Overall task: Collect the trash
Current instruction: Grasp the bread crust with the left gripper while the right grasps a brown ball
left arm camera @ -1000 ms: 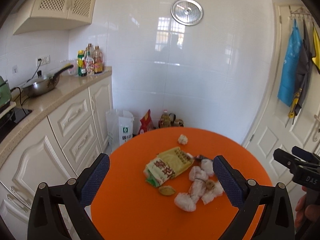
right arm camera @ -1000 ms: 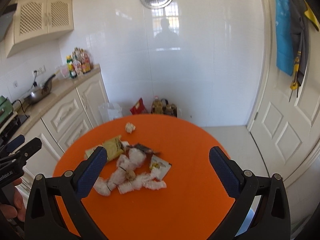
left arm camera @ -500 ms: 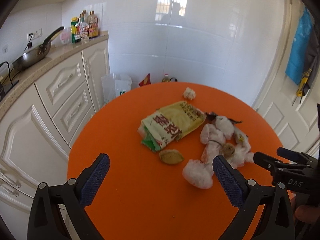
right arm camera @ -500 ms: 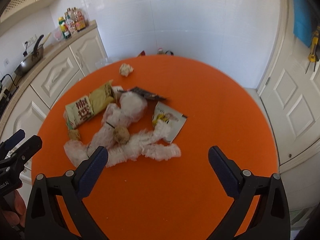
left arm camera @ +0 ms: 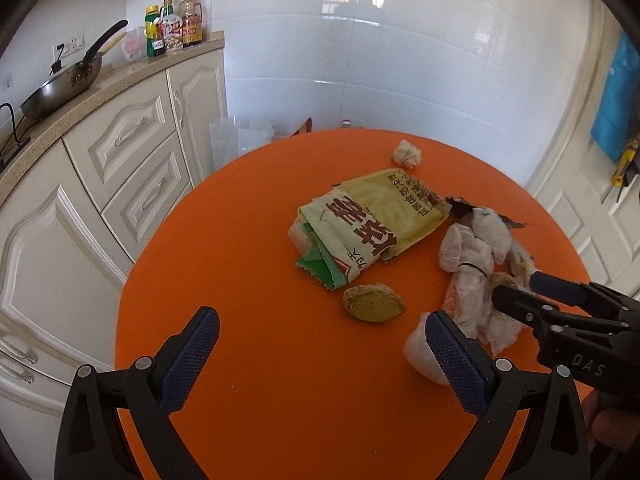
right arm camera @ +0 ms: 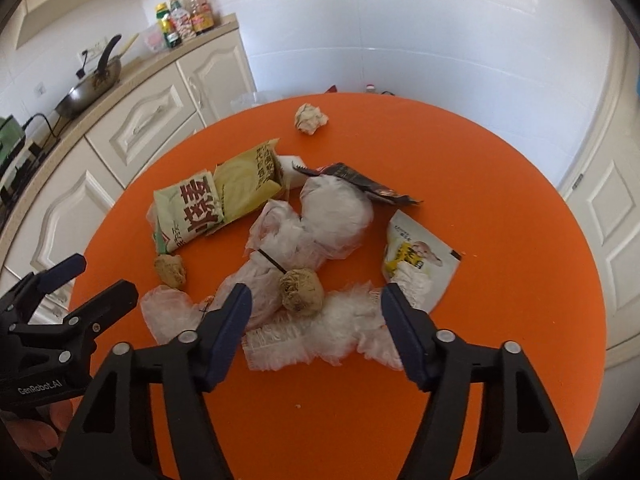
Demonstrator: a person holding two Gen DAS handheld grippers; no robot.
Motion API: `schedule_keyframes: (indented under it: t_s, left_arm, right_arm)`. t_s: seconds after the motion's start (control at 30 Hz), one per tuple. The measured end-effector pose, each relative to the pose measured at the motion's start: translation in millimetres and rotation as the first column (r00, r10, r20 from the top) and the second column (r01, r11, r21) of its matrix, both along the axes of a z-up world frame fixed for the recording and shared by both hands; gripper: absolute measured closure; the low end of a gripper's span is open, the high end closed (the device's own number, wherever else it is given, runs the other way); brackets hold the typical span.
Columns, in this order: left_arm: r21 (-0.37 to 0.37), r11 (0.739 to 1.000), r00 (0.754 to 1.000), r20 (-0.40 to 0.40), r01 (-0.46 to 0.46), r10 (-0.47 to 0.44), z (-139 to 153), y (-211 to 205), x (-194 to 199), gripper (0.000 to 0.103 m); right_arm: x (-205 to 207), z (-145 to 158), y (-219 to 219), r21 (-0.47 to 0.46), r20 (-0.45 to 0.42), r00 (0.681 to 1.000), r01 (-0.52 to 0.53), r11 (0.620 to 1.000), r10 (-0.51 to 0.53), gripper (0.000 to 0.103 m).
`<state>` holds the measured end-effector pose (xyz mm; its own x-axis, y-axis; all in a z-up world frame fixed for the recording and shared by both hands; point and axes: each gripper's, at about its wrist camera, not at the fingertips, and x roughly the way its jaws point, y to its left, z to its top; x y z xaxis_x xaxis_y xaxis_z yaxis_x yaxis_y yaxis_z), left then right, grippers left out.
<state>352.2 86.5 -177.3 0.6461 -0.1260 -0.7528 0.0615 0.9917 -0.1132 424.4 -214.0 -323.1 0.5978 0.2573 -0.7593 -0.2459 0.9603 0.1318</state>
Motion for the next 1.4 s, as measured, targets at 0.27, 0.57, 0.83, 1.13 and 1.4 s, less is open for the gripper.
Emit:
schedule_keyframes:
  t_s: [0.27,0.57,0.83,1.13,1.4]
  left_arm:
    - [-0.012,1.000,1.000,-0.027,0.012,-0.013,-20,-3,23,0.001]
    - [-0.018,0.998,0.997,-0.055,0.053,-0.054,-41,-11,46,0.004]
    - [-0.030,0.997,0.997,-0.036,0.067,-0.068,-54,-8,60,0.048]
    - [-0.113,0.992,0.997,-0.039,0.063,-0.068,-54,23,62,0.068]
    - [-0.114,0.992,0.996,0.071,0.056,-0.048,-31,47,37,0.068]
  right_arm:
    - [5,-5,2,-0.016,0.030,0.998,-0.061,0.998,0.061,0.079]
    - [3,-7,4,-0.026,0.017,0.996,-0.082,0.996,0.082,0.077]
    - [4,-8,5,-0.015,0.013,0.996,-0.086,0.996,0.086,0.079]
    - [-12,17,-9,0.082,0.069,0.995,-0.075,0.994,0.069,0.079]
    - [-27,35,-18,0.127,0.108,0.992,-0.078,0.989,0.065,0.079]
